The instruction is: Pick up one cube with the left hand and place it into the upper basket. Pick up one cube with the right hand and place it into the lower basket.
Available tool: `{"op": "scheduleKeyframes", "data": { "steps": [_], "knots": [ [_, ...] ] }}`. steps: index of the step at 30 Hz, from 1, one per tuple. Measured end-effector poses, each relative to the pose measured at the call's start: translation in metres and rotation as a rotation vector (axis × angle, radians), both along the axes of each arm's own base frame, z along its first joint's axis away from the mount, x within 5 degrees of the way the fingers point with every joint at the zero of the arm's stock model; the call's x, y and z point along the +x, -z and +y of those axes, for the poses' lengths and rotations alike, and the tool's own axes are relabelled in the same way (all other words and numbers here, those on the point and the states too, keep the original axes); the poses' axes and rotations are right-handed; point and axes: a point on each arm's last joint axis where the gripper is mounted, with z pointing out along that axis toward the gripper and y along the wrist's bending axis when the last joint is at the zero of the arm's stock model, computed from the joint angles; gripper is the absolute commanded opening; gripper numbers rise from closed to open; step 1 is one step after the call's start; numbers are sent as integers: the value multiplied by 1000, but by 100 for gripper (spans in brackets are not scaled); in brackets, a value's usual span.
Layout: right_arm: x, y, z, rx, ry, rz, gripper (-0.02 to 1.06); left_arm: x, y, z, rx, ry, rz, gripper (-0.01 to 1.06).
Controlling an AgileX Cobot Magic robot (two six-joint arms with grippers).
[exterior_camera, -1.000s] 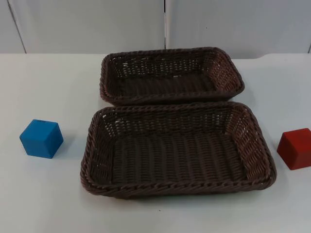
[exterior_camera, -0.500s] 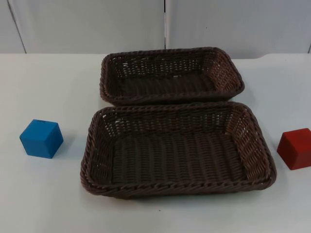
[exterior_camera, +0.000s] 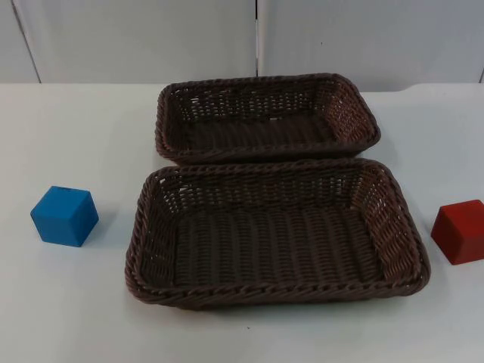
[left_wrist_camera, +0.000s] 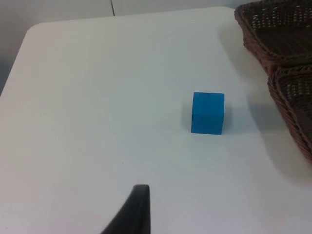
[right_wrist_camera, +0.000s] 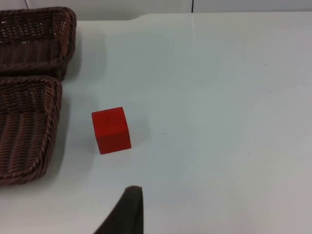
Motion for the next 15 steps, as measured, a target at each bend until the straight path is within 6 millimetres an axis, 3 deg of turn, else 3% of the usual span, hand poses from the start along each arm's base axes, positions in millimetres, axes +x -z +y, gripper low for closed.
{"op": "scheduleKeyframes", "data": {
  "steps": [15],
  "knots": [
    [0, 0, 0, 0, 0, 0, 105, 0, -1, 0, 0, 0, -6, 105]
  ]
}}
